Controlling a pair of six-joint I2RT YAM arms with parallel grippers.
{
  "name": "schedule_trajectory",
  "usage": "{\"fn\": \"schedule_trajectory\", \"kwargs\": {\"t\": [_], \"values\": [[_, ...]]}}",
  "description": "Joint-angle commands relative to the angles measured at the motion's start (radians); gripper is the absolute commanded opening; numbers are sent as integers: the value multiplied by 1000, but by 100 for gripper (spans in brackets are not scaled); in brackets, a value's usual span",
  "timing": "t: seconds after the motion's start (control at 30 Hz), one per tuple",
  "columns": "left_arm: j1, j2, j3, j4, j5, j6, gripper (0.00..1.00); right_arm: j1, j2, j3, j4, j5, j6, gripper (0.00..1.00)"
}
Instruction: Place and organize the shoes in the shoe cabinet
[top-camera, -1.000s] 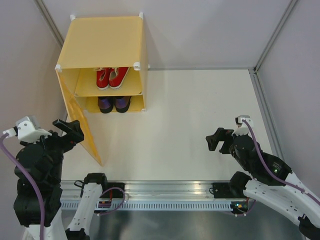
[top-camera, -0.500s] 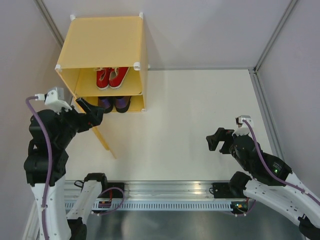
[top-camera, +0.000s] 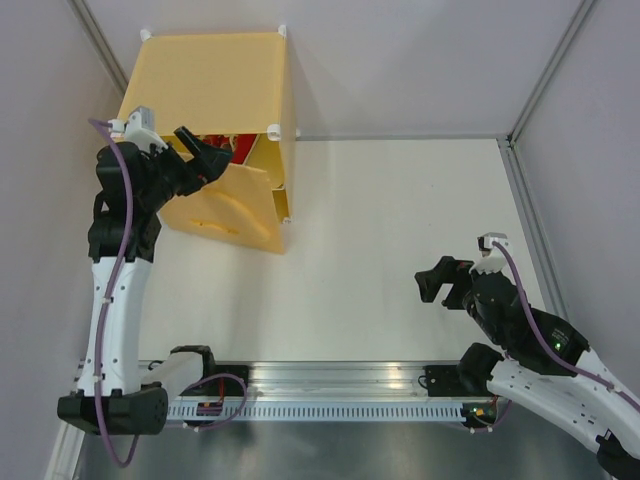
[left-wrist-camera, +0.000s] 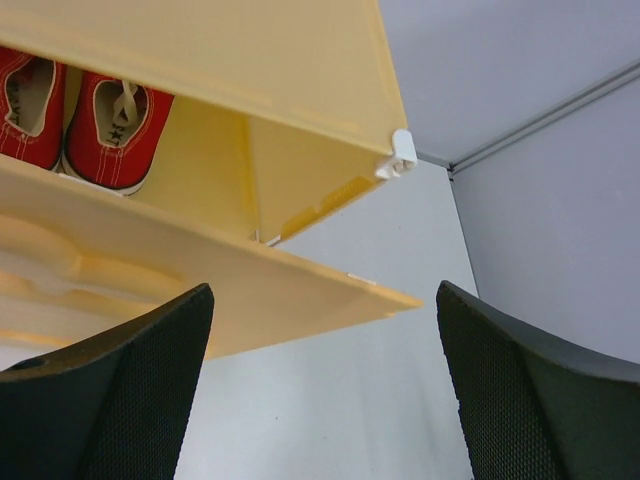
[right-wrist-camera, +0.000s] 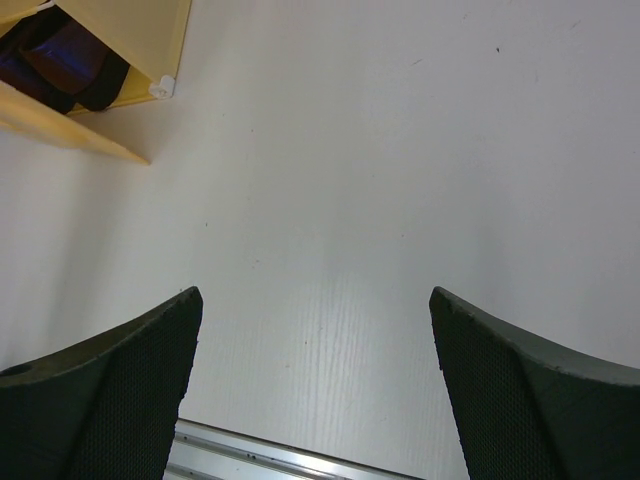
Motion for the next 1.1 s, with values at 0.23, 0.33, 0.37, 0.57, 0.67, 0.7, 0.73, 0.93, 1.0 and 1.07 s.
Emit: {"fn": "schedule_trajectory", "kwargs": {"t": [0.23, 0.33, 0.37, 0.57, 0.67, 0.7, 0.73, 0.93, 1.0, 1.07], "values": [[-2, 115, -10, 283, 3, -66, 94, -1, -10, 38, -17, 31, 18, 98], [-2, 159, -16, 317, -19, -66, 94, -3, -7, 37, -19, 31, 18, 98], [-2, 168, -16, 325, -28, -66, 94, -3, -9, 37, -19, 32, 20, 98], [-32, 224, -14, 352, -65, -66, 94, -1, -22, 38, -25, 37, 26, 98], [-33, 231, -14, 356, -74, -63, 94, -1, -22, 37, -25, 38, 24, 98], [-33, 230, -14, 356, -74, -63, 94, -1, -22, 35, -25, 37, 26, 98], [-33, 225, -14, 356, -74, -57, 94, -1, -21, 35, -25, 37, 26, 98], [-33, 140, -60, 342, -71, -24, 94, -1, -18, 47, -29, 35, 24, 98], [-33, 103, -79, 319, -65, -1, 96, -1, -18, 63, -34, 39, 21, 98], [-33, 44, -97, 268, -65, 16, 98, -3, -10, 75, -40, 52, 13, 98]]}}
